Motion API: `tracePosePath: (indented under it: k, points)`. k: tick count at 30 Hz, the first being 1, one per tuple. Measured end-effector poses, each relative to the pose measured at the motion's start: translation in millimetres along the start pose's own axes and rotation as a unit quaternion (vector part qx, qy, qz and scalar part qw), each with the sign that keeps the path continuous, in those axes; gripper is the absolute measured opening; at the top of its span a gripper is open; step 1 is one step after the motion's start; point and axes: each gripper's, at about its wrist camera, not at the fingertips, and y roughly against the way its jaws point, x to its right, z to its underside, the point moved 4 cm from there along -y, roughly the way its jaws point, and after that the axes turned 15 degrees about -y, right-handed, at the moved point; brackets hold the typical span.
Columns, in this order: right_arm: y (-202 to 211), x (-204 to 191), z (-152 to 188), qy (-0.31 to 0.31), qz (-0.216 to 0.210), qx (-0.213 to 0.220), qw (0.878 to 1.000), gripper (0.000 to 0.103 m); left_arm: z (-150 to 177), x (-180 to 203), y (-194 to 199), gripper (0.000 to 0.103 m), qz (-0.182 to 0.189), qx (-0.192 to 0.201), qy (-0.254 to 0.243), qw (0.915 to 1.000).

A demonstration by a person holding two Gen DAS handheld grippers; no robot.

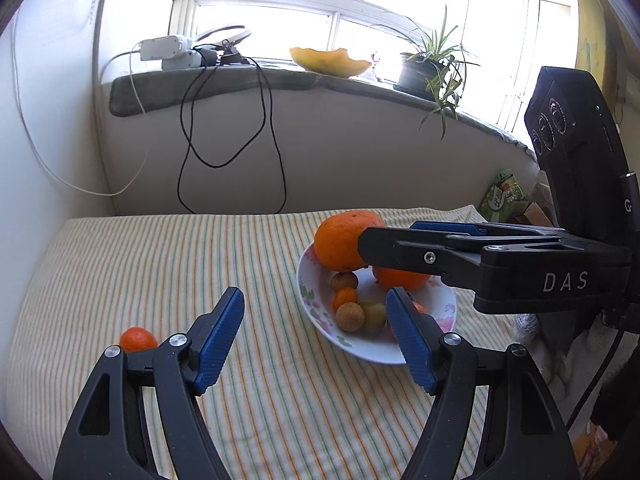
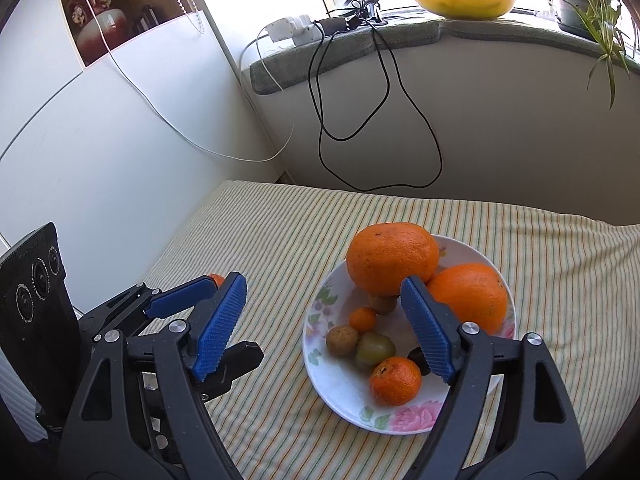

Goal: Organize fruits
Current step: 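Move the left tool toward the dark plum while the right tool approaches the tangerine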

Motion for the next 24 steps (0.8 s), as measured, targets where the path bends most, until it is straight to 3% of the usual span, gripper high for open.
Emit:
tracePosePath:
  k: [16,24]
  points:
    - [-21,-42,26,0.054,-0.013,0.007,0.998,0.083,62,-60,34,0.074,-0.055,-0.008,0.059,0.9967]
    - [-44,-60,41,0.072,-0.027,-0.017,0.997,0.083,89,-85,38,0.072,-0.065,-0.021,0.090,0.9936]
